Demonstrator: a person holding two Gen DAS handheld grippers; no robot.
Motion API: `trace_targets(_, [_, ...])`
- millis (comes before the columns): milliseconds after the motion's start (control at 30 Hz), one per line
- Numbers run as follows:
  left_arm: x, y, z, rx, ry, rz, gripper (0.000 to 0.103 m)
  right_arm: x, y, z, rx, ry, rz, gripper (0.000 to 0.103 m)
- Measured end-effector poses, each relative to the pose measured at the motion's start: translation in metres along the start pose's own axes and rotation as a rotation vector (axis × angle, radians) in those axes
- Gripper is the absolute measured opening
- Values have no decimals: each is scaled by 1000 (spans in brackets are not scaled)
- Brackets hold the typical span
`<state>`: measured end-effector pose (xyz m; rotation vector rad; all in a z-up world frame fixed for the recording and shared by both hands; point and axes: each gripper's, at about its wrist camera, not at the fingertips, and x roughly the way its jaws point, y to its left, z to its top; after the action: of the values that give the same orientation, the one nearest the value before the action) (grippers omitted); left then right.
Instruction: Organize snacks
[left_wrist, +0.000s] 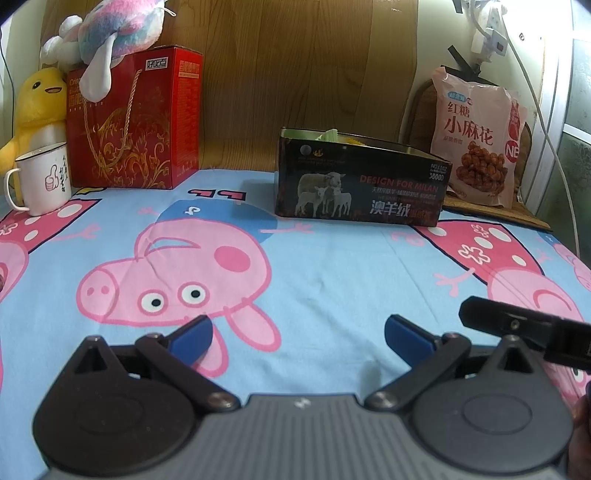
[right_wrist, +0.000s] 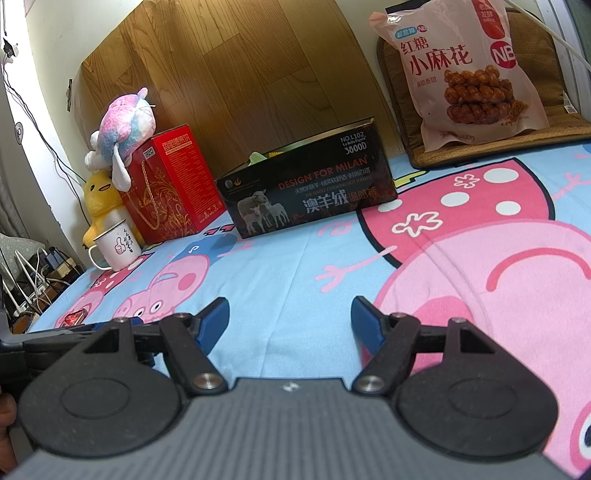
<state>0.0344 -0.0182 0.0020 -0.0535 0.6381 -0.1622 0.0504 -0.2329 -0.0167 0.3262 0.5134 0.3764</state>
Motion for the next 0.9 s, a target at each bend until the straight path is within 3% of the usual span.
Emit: trace_targets(900, [2,1,0,-10,9,-7,103,0,0,0,0,0,-1,75])
